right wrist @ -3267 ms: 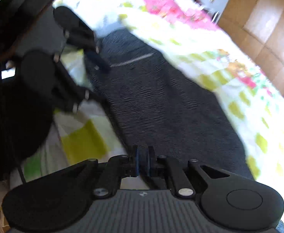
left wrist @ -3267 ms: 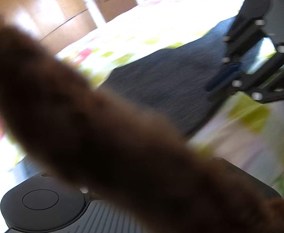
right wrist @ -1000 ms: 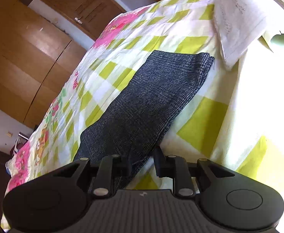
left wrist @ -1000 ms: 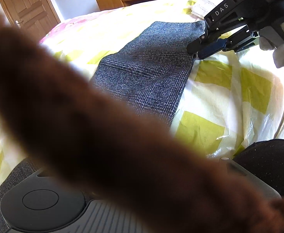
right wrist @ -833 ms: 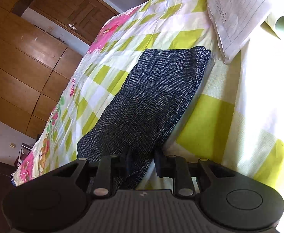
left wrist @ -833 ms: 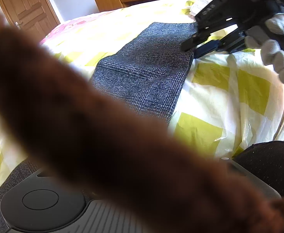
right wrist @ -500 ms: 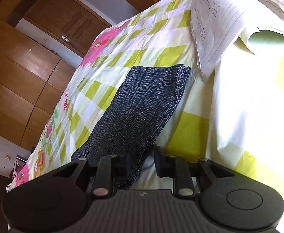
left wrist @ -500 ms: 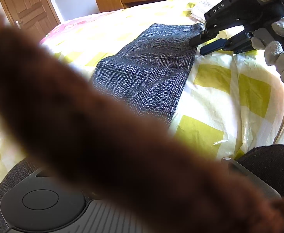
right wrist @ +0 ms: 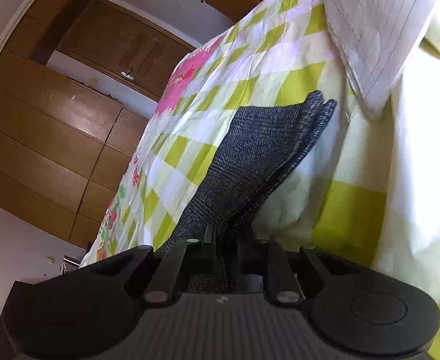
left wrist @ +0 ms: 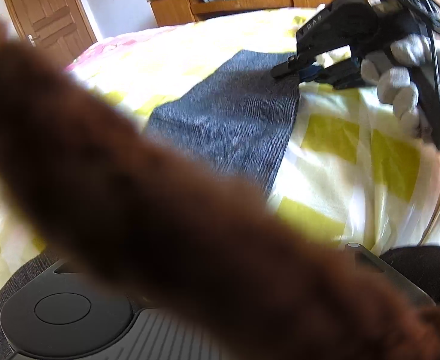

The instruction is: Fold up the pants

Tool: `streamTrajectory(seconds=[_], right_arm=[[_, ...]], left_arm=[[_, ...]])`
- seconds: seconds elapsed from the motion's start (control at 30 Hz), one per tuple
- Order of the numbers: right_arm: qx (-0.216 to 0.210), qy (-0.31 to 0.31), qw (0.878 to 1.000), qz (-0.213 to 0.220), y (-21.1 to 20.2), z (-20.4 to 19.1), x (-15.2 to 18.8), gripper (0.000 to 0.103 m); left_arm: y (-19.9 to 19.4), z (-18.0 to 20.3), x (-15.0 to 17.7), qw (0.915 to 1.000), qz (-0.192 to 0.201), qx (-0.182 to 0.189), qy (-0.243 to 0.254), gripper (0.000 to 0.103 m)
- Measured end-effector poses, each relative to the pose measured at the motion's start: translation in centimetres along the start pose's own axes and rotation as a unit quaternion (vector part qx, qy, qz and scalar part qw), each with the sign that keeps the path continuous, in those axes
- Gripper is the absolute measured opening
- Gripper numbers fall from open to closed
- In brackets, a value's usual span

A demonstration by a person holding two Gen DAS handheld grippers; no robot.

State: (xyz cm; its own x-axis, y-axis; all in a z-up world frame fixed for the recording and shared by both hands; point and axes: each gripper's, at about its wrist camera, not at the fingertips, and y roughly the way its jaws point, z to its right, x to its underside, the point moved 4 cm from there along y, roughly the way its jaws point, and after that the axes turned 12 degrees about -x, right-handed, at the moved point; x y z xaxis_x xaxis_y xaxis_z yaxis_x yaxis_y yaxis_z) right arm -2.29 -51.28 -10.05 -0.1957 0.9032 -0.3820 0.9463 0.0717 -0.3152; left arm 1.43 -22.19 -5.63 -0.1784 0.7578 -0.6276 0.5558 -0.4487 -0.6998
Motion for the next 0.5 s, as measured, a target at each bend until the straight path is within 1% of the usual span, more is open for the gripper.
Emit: streamTrajectory(seconds=[0.03, 0.07, 0.1, 0.17, 0.2, 0.23, 0.27, 0.3, 0.37, 0.4, 0.43, 0.5], right_arm=[[0.004, -0.004, 1.000, -0.004, 0.8, 0.0, -0.1, 0.036], [0.011, -0.005, 1.000, -0.002, 1.1, -0.3, -0.3, 0.033], [0.012, 0.002, 1.000, 0.003, 1.1, -0.6, -0.7, 0.024], [-0.023, 0.008, 0.999, 0.026, -0.3, -1.9, -1.9, 0.024], [-0.023, -0.011, 0.999, 0.038, -1.2, -2.8, -2.4, 0.024], [-0.013, -0.033, 0.998, 0.049, -1.9, -3.5, -2.7, 0.024], [0.004, -0.056, 0.996, 0.065, -2.7, -4.1, -2.9, 0.024], [0.021, -0.066, 0.995, 0.071, -3.2, -4.1, -3.0, 0.024], [0.049, -0.090, 0.993, 0.054, -3.3, -4.4, -2.7, 0.024], [0.060, -0.121, 0.990, 0.050, -3.5, -5.3, -2.3, 0.024], [0.062, -0.156, 0.984, 0.051, -3.7, -6.6, -1.7, 0.024], [0.051, -0.213, 0.974, 0.052, -3.9, -9.7, -0.5, 0.024]], left_arm=[[0.0, -0.1, -0.3, 1.0000, 0.005, 0.002, -0.008, 0.069], [0.1, -0.2, -0.5, 0.9998, 0.007, 0.006, -0.015, 0.069], [0.4, -0.1, -0.6, 0.9997, 0.004, 0.015, -0.020, 0.069], [1.2, 0.2, -0.9, 0.9989, -0.009, 0.033, -0.033, 0.069], [1.7, 0.5, -1.1, 0.9985, -0.013, 0.039, -0.035, 0.070], [1.9, 0.9, -1.2, 0.9987, -0.015, 0.037, -0.030, 0.072], [1.9, 1.2, -1.4, 0.9990, -0.012, 0.034, -0.024, 0.073], [1.6, 1.4, -1.7, 0.9992, -0.005, 0.034, -0.019, 0.074], [1.0, 1.6, -2.2, 0.9989, 0.007, 0.043, -0.018, 0.075], [0.8, 1.6, -2.2, 0.9988, 0.008, 0.044, -0.021, 0.075], [0.5, 1.5, -2.1, 0.9988, 0.008, 0.041, -0.024, 0.075], [-0.2, 1.0, -1.2, 0.9990, 0.009, 0.034, -0.028, 0.075]])
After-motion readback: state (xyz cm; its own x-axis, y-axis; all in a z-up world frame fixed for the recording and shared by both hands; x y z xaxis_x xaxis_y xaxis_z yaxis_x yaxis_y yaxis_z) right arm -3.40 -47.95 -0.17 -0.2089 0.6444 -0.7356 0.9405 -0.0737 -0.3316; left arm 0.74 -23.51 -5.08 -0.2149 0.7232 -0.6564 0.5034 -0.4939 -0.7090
